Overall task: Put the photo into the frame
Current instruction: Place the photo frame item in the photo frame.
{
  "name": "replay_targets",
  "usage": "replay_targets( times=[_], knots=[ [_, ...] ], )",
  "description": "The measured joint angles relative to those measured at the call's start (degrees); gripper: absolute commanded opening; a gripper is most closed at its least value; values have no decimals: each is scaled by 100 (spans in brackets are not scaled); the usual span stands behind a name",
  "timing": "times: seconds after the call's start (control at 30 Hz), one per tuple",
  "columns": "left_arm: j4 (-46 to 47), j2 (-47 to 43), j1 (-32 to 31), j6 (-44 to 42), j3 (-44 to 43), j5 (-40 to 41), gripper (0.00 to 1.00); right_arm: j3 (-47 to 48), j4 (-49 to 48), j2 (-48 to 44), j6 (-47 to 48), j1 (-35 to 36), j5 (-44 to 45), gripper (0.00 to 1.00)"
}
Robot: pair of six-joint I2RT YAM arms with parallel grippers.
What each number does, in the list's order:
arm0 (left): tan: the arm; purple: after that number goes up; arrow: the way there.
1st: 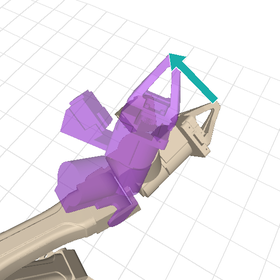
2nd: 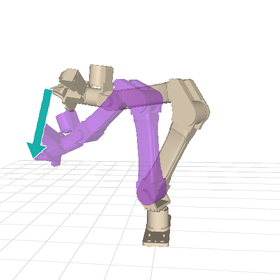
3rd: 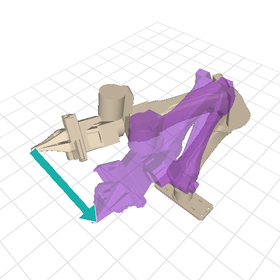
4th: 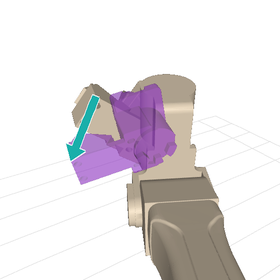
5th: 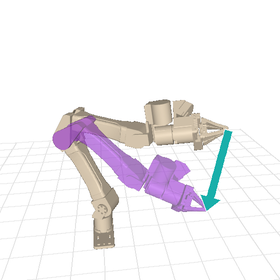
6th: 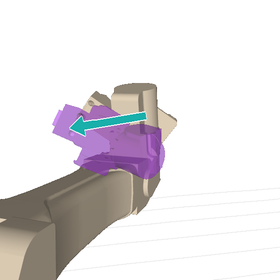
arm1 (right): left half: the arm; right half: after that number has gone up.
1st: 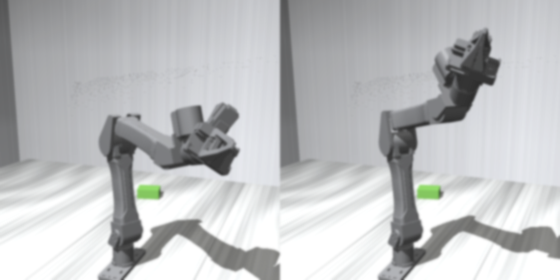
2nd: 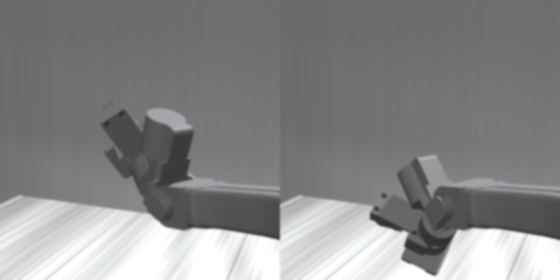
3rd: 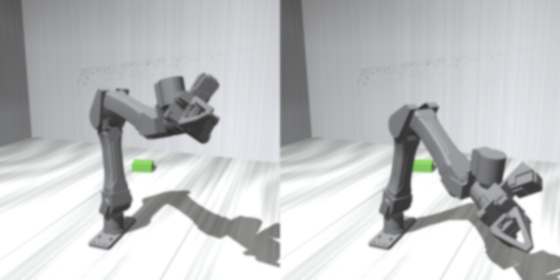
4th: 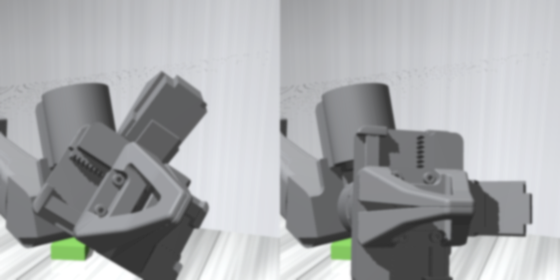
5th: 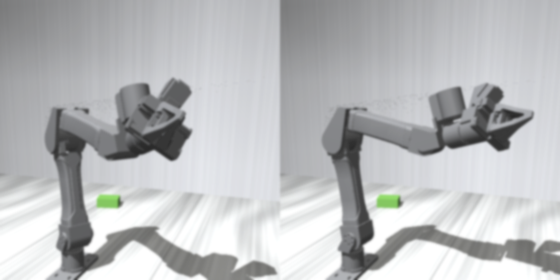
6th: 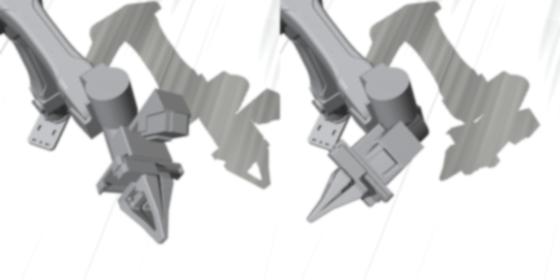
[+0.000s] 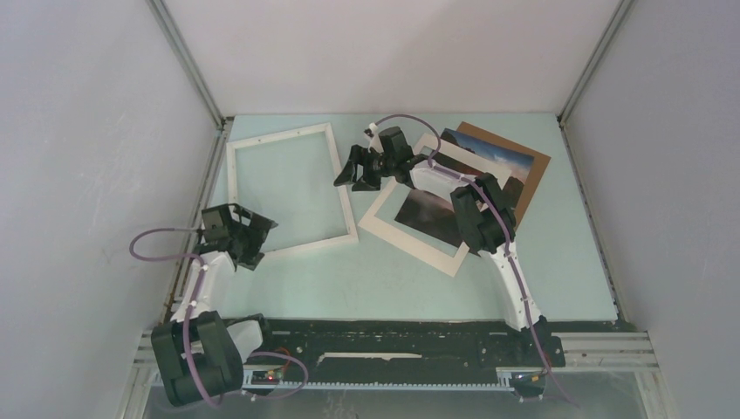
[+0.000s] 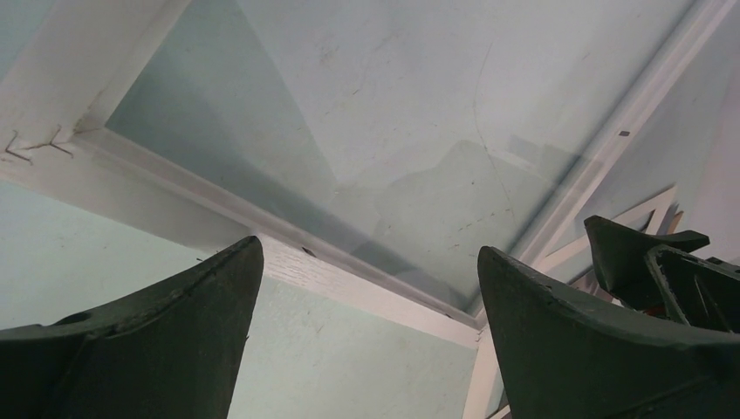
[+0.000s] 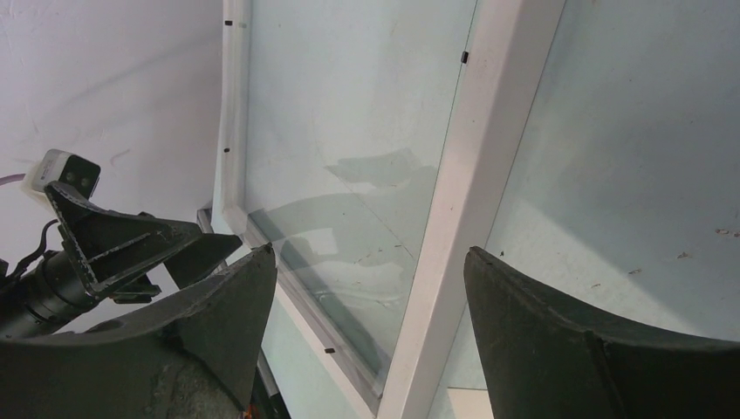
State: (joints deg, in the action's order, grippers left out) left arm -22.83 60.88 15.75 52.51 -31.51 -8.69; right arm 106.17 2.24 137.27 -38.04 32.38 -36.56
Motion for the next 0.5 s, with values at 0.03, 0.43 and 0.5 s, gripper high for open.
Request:
replay_targets(
  times=[0.03,0.43,0.5],
  knots=[
    [31,4,0,2,0,-13,100,0,0,7,-2,0,-2,86],
    [402,323,0,7,0,-74,100,0,-31,76,-35,0,-57,85],
    [433,348,0,7,0,-74,100,0,-33,81,-48,0,-68,85]
  ],
)
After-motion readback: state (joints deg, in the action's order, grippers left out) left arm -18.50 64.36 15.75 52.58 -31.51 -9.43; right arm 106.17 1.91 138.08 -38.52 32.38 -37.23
